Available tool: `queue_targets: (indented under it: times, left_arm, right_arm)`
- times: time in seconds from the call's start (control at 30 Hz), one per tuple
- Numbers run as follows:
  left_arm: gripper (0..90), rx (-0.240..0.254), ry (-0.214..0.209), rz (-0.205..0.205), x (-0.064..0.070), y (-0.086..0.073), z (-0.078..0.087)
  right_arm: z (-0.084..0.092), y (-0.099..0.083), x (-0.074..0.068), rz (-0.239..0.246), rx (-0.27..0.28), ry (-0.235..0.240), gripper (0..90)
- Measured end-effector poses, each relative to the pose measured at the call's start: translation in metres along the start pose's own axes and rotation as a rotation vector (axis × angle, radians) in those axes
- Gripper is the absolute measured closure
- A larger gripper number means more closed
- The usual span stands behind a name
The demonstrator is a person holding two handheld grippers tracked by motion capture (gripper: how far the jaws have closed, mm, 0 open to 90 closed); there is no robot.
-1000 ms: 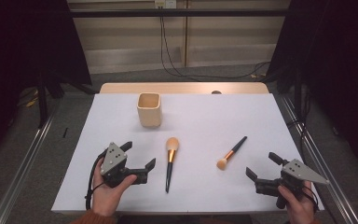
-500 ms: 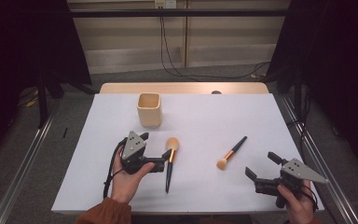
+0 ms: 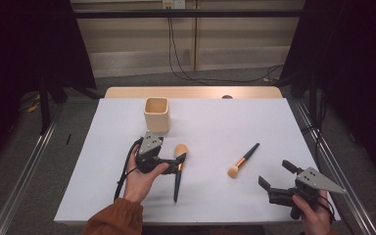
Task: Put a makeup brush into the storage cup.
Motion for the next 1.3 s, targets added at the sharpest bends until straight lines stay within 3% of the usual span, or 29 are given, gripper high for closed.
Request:
queue_targets:
  times: [0.1, 0.13, 0.27, 0.3, 0.43, 0.5, 0.53, 0.57, 0.67, 0.73, 0.77, 0.83, 0.87, 0.97, 1.07, 1.2, 1.27, 1.3]
  left_arm:
    - [5.0, -0.013, -0.010, 0.004, 0.001, 0.000, -0.001]
    - [5.0, -0.020, 0.008, 0.008, 0.000, 0.000, 0.000]
    - [5.6, -0.075, -0.004, 0.013, 0.000, -0.005, -0.002]
    - [5.5, -0.108, 0.000, 0.018, -0.001, -0.008, -0.003]
    - [5.4, -0.137, 0.007, 0.018, -0.004, -0.012, -0.005]
    - [5.1, -0.201, 0.025, 0.007, -0.007, -0.016, -0.007]
    - [4.8, -0.201, 0.025, 0.007, -0.007, -0.016, -0.007]
    - [4.7, -0.245, 0.019, 0.011, -0.007, -0.017, -0.008]
    - [4.5, -0.264, 0.035, -0.007, -0.007, -0.016, -0.008]
    - [4.5, -0.321, 0.027, -0.015, -0.004, -0.020, -0.009]
    - [4.5, -0.321, 0.027, -0.015, -0.004, -0.020, -0.009]
    - [4.5, -0.368, 0.038, -0.026, -0.003, -0.025, -0.011]
    - [4.5, -0.368, 0.038, -0.026, -0.003, -0.025, -0.011]
    - [4.5, -0.428, 0.013, -0.012, 0.002, -0.029, -0.014]
    - [4.7, -0.461, 0.013, -0.017, 0.001, -0.031, -0.014]
    - [5.0, -0.499, 0.027, 0.019, -0.003, -0.032, -0.015]
    - [5.1, -0.526, 0.038, 0.014, -0.003, -0.033, -0.015]
    - [5.1, -0.562, 0.030, 0.015, -0.001, -0.036, -0.017]
  right_arm:
    - [0.000, 0.000, 0.000, -0.001, -0.001, 0.000, 0.0]
    - [0.000, 0.000, 0.000, -0.001, -0.002, 0.000, 0.0]
    - [0.001, -0.001, 0.000, 0.002, -0.002, -0.003, 0.0]
    - [0.001, -0.001, 0.000, 0.002, -0.002, -0.004, 0.0]
    - [0.001, -0.001, 0.000, 0.003, -0.004, -0.005, 0.0]
    - [0.001, -0.001, 0.000, 0.000, -0.004, -0.004, 0.0]
    - [0.001, -0.001, 0.000, 0.000, -0.004, -0.003, 0.0]
    - [0.001, -0.001, 0.000, 0.002, -0.004, -0.003, 0.0]
    - [0.001, -0.001, 0.000, 0.003, -0.006, -0.004, 0.0]
    - [0.000, -0.001, -0.001, 0.004, -0.008, -0.001, 0.0]
    - [0.000, -0.001, -0.001, 0.004, -0.008, -0.001, 0.0]
    - [0.000, -0.001, -0.001, 0.006, -0.008, -0.001, 0.0]
    - [0.000, -0.001, -0.001, 0.006, -0.008, -0.001, 0.0]
    - [0.000, -0.001, -0.001, 0.007, -0.009, -0.001, 0.0]
    - [0.000, -0.001, -0.001, 0.009, -0.010, -0.003, 0.0]
    - [0.000, -0.001, -0.001, 0.015, -0.011, -0.004, 0.0]
    - [-0.001, -0.001, -0.002, 0.015, -0.011, -0.003, 0.0]
    - [-0.001, -0.001, -0.002, 0.015, -0.009, -0.003, 0.0]
Point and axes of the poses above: each handheld gripper's, and its own axes: z roughly backward along the jaws, y roughly out of its top, x roughly to its right, the point moved 10 cm from there along -z, roughly forward along the jaws, and after that the axes turned 15 degrees about -x, right-handed, at the moved point
